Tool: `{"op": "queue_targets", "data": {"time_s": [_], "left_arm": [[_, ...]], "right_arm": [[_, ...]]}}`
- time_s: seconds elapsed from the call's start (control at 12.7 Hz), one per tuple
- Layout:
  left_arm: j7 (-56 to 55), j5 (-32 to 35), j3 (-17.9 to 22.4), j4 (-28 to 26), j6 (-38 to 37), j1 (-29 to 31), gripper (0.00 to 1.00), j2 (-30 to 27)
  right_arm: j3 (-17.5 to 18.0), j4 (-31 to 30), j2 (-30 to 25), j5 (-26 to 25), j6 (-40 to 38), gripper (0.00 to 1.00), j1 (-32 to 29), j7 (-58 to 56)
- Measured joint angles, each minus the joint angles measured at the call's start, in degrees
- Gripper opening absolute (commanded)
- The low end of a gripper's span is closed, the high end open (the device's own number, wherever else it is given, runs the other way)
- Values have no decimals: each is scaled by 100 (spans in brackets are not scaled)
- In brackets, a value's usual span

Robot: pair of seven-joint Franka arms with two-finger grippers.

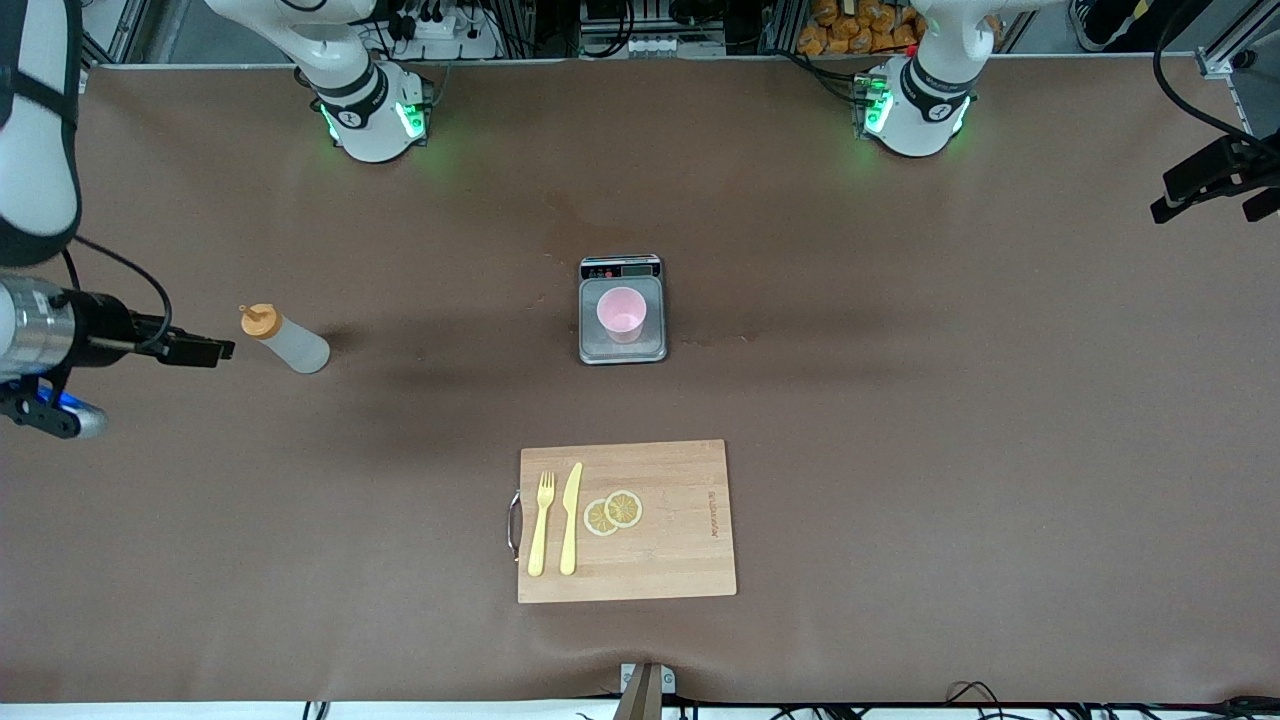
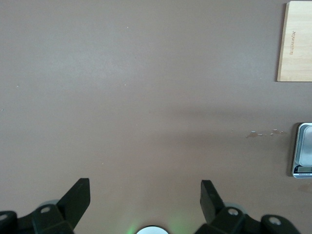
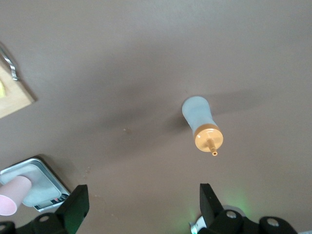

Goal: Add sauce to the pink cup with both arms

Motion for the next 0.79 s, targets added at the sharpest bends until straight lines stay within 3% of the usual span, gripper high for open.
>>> {"op": "queue_targets", "data": {"time_s": [0.47,0.79], "left_arm": [[5,166,-136,-71,2,-6,100,-52],[5,312,-358,-156,181,-15,100,-6]], "right_arm": [[25,-861,-1423,-556,994,100,563,-6],[-8,-1193,-1824,-587,1329,100,561,-444]]}}
